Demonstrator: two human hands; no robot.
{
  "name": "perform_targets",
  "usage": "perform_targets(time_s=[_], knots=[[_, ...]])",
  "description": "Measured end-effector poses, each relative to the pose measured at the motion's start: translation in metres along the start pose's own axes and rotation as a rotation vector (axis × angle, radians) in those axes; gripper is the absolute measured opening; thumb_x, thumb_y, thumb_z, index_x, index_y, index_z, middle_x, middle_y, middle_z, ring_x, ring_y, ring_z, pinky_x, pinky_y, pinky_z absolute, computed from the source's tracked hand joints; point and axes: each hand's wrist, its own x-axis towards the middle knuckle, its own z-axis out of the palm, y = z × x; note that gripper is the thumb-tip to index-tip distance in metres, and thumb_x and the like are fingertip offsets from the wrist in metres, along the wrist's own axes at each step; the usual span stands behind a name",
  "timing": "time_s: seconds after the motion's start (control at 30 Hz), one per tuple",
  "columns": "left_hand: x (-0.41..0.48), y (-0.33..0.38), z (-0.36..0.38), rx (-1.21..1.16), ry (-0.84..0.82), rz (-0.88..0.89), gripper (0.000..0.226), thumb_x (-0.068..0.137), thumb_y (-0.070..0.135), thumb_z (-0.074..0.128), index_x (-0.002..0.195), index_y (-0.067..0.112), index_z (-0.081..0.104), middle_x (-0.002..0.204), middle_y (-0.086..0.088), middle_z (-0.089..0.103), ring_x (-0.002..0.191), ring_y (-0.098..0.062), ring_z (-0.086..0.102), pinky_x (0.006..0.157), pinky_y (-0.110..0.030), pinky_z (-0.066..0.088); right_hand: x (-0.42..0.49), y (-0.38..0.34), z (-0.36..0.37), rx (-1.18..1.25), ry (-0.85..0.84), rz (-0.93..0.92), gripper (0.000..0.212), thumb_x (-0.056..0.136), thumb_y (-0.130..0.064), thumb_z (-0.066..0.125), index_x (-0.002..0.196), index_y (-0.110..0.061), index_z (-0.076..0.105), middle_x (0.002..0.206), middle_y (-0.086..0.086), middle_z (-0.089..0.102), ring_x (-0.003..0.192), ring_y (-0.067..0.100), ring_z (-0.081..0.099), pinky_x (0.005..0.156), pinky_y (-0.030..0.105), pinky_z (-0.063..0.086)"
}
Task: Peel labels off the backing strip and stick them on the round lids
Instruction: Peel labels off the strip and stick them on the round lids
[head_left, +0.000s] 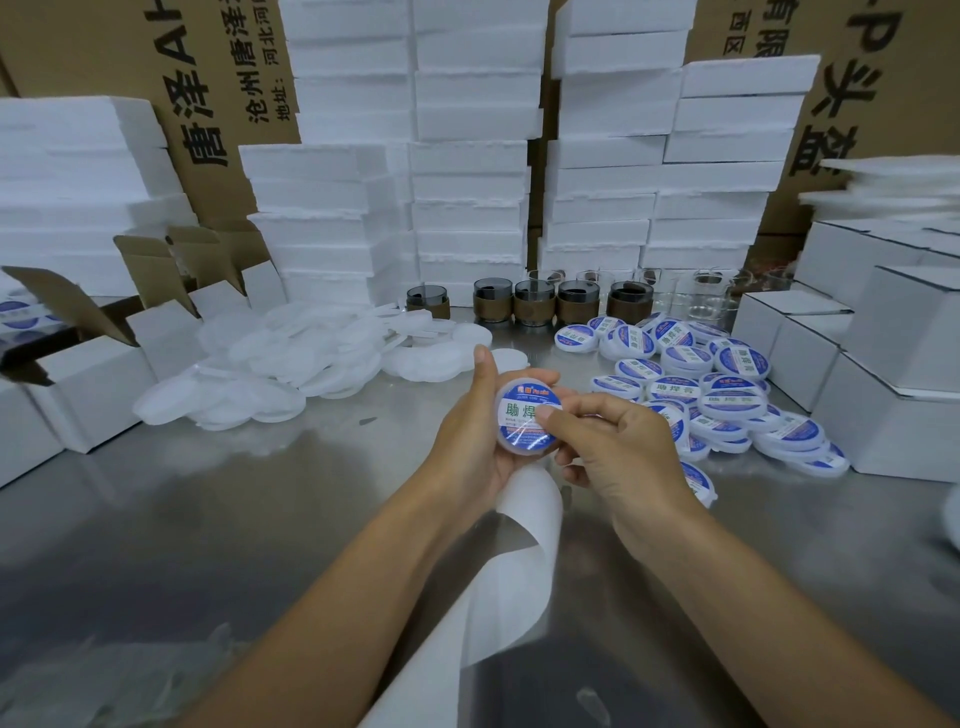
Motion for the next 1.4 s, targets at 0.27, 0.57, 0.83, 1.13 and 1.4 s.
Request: perform_targets(time_s=[0.27, 0.57, 0.83, 1.13, 1.4], knots=[[-0.004, 0.004, 0.004, 0.037, -0.070, -0.008, 0.057, 0.077, 0.058, 0.037, 0.093, 0.013, 0.068, 0.089, -0.009, 0.074, 0.090, -0.023, 0.069, 0.080, -0.033, 0.057, 0.003, 0.003, -0.001, -0.006, 0.057, -0.017, 0.010, 0.073, -0.014, 0.077, 0.073, -0.012, 0.067, 0.055, -0.008, 0.066, 0.039, -0.001, 0.054, 0.041, 0.012, 0.044], [-0.012, 0.002, 0.003, 0.105, -0.112, 0.071, 0.021, 0.097, 0.015, 0.046, 0.100, 0.016, 0.067, 0.099, -0.006, 0.073, 0.092, -0.020, 0.070, 0.077, -0.026, 0.057, 0.005, 0.009, -0.002, -0.159, 0.069, -0.198, 0.016, 0.075, -0.021, 0.074, 0.068, -0.014, 0.061, 0.051, -0.005, 0.063, 0.044, 0.000, 0.056, 0.047, 0.016, 0.045], [-0.014, 0.002, 0.007, 0.147, -0.085, 0.099, 0.023, 0.098, 0.016, 0.045, 0.100, 0.019, 0.068, 0.090, -0.002, 0.074, 0.081, -0.013, 0.070, 0.070, -0.022, 0.055, 0.003, 0.015, -0.001, -0.544, 0.084, -0.477, 0.017, 0.086, -0.035, 0.056, 0.080, -0.021, 0.047, 0.059, -0.006, 0.051, 0.061, 0.010, 0.052, 0.059, 0.035, 0.043], [-0.013, 0.003, 0.004, -0.025, -0.129, 0.063, 0.025, 0.098, 0.015, 0.041, 0.102, 0.012, 0.065, 0.100, -0.002, 0.073, 0.094, -0.017, 0.070, 0.079, -0.025, 0.056, 0.006, 0.016, -0.002, -0.516, 0.111, -0.420, 0.039, 0.078, -0.048, 0.063, 0.087, -0.022, 0.035, 0.062, -0.004, 0.053, 0.058, 0.015, 0.053, 0.055, 0.035, 0.040], [-0.011, 0.002, 0.000, -0.101, -0.197, 0.054, 0.029, 0.083, 0.024, 0.052, 0.102, 0.009, 0.069, 0.102, -0.008, 0.071, 0.096, -0.022, 0.067, 0.086, -0.032, 0.054, 0.007, 0.010, -0.003, -0.027, -0.148, -0.210, 0.014, 0.088, -0.026, 0.060, 0.077, -0.024, 0.069, 0.069, -0.012, 0.071, 0.061, -0.003, 0.063, 0.054, 0.011, 0.048]])
